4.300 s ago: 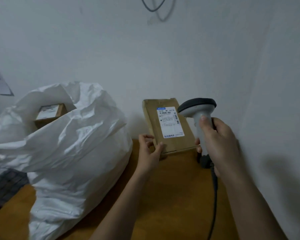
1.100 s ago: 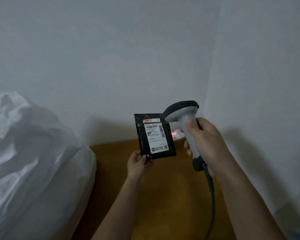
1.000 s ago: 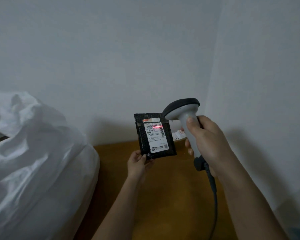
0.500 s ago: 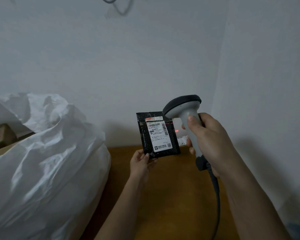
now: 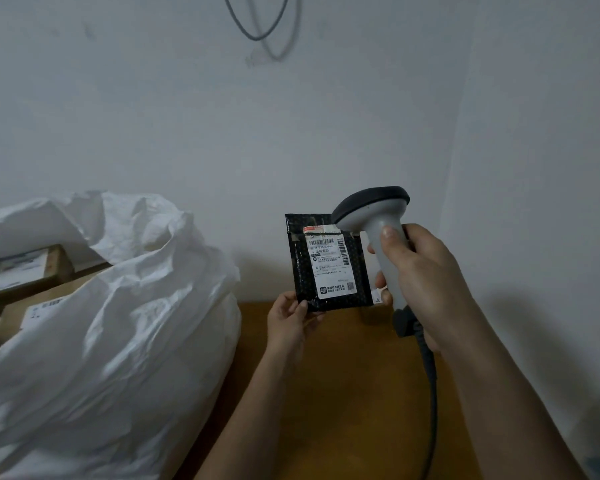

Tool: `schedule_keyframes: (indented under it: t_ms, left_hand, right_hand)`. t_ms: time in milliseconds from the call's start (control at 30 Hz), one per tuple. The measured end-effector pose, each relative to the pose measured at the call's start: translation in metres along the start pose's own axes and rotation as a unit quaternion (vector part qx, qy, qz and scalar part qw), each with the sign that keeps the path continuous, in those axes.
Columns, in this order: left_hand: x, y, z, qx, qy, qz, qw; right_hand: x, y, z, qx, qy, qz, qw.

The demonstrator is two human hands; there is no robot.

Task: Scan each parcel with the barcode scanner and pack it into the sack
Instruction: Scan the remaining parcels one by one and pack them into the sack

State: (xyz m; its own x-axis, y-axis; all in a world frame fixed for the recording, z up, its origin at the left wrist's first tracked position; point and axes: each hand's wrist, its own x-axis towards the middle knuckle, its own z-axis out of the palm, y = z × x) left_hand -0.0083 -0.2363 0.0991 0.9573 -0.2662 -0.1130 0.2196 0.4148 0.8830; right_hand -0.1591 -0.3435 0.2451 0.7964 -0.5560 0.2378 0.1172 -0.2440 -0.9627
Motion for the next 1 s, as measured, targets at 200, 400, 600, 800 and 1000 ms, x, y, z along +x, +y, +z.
schedule_keyframes:
  t_ms: [200, 400, 600, 800, 1000]
  left_hand:
    - [-0.015, 0.069, 0.002, -0.021, 0.033, 0.151, 0.988]
    - [-0.032, 0.155, -0.02, -0.062, 0.178, 0.31, 0.932]
    - [-0.023, 0.201, -0.056, -0.137, 0.271, 0.279, 0.911]
    - [-0.017, 0.184, -0.062, 0.024, 0.287, 0.254, 0.924]
    - [-0.014, 0.146, -0.036, 0.241, 0.312, 0.448, 0.802]
  right_hand:
    - [-0.002, -0.012, 0.021, 0.076, 0.012, -0.03, 0.997]
    - [-0.003, -0.012, 0.051, 0.082, -0.014, -0.029, 0.996]
    - [0.0, -0.008, 0.079, 0.082, -0.055, -0.013, 0.995]
    - [0.011, 0.0, 0.092, 0.078, -0.058, -0.004, 0.995]
    - [0.026, 0.015, 0.086, 0.074, -0.047, 0.01, 0.996]
